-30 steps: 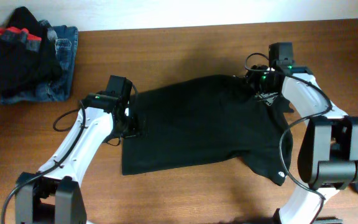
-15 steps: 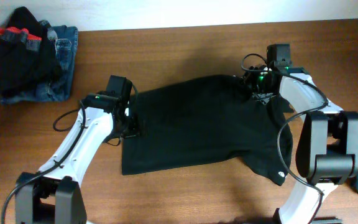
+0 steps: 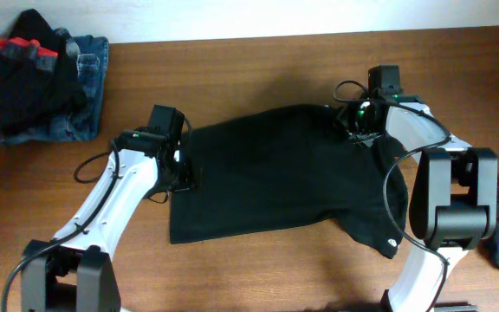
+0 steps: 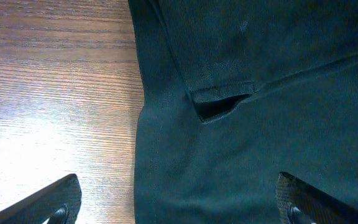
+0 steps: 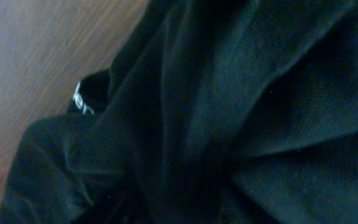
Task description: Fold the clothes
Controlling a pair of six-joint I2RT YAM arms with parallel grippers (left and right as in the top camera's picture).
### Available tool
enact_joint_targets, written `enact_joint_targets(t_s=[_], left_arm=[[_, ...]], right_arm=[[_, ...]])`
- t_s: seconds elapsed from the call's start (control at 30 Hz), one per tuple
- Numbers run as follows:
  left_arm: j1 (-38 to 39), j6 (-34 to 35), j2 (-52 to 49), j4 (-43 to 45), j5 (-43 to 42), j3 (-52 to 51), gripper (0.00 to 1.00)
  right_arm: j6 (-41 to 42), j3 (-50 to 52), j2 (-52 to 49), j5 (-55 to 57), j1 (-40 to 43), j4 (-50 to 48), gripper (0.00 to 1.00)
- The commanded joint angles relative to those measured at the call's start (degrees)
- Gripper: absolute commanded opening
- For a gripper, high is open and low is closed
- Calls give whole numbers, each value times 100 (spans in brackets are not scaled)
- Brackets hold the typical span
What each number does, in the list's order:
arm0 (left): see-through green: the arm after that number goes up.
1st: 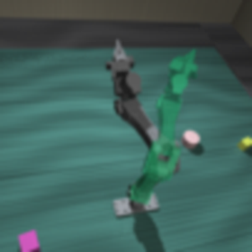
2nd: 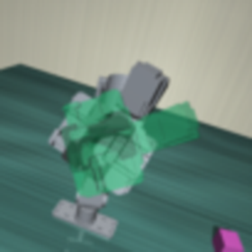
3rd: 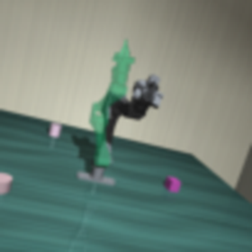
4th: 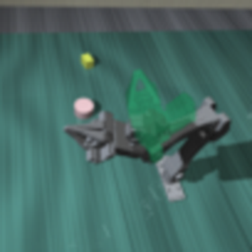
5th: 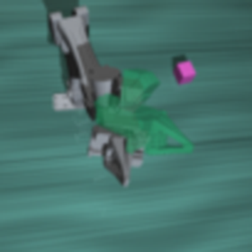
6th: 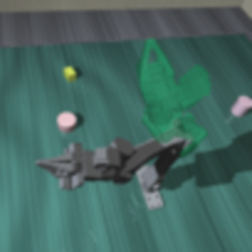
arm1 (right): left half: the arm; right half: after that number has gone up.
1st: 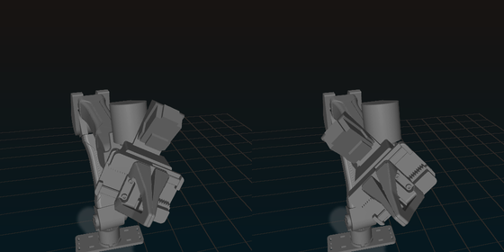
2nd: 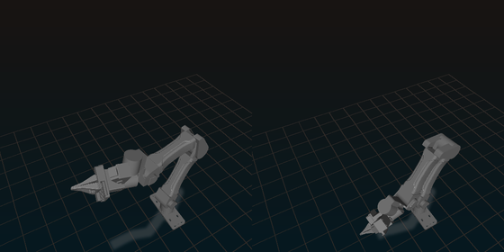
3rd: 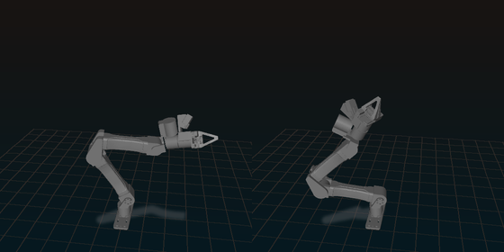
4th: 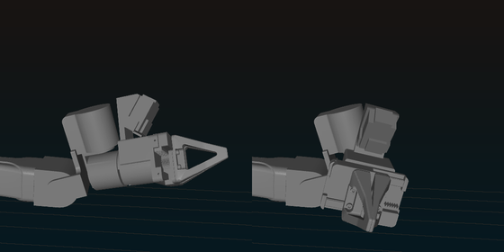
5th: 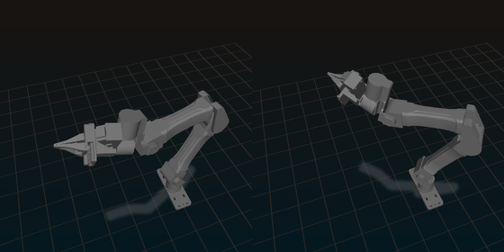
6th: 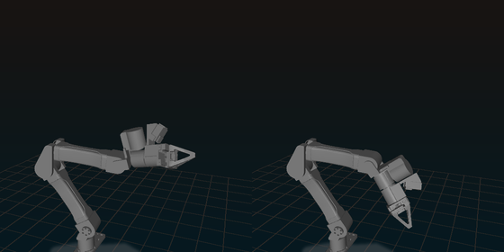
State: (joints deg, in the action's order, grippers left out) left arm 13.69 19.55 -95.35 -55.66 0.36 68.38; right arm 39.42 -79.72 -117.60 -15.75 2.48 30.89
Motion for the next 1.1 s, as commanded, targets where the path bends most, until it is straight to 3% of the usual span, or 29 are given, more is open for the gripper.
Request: enact_joint_targets(t_s=[0.0,0.4,0.7,1.07], left_arm=[[-33,15,81,-7,-59,103,99],[-33,13,81,-7,-42,103,99],[-33,13,81,46,-37,103,99],[-35,13,55,74,-37,98,99]], right_arm=[[-15,-85,-79,-13,20,-76,34],[-166,-352,-72,-11,22,66,11],[-527,-1510,-72,1274,22,1777,10],[-660,-2402,-72,1919,22,3270,10]])
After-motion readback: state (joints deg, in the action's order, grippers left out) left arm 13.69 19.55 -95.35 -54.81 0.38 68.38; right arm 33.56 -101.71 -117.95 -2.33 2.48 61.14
